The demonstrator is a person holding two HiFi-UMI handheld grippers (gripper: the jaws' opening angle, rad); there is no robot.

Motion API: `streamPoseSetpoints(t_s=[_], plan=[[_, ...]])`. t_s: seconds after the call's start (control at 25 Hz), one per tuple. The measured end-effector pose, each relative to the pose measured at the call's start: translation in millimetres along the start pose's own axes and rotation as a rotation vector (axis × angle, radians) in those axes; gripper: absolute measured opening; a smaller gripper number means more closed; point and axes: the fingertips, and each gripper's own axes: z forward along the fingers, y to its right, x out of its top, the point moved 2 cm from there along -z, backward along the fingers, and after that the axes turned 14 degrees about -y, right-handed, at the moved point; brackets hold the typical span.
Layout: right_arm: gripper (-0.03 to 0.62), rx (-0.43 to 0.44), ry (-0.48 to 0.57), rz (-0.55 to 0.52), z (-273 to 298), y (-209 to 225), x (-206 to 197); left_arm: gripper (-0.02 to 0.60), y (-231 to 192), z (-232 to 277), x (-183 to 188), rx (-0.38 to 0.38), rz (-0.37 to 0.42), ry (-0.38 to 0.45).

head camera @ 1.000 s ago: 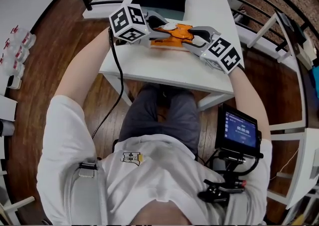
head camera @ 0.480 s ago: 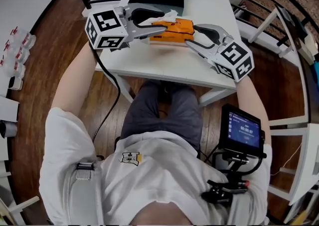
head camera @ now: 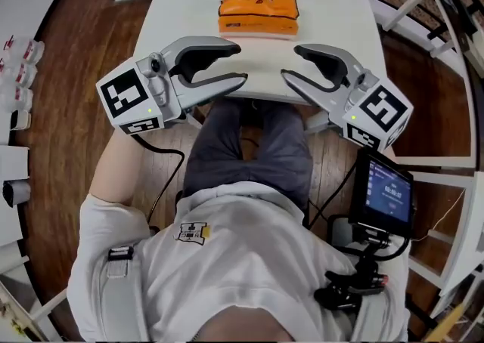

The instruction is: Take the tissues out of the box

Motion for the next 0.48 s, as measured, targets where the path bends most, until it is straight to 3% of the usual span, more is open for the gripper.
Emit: streamPoseSetpoints(t_s=[0.08, 0.16, 0.24, 0.48], plan=[[0.161, 0.018, 0.001, 0.013, 1, -15, -4, 0.152, 15, 4, -5, -0.01, 0.004, -0.002], [0.123, 0.052, 0.008, 0.053, 0, -28, -10, 0.086, 27, 8, -12, -0.013, 0.01, -0.01], [0.029, 0.078, 0.031, 0.104, -3, -36, -16, 0.0, 34, 11, -19, -0.002, 0.0, -0.01], [0.0, 0.117, 0.074, 0.179, -2, -56, -33, 0.0, 47, 19, -43, -0.02, -0.129, -0.014]])
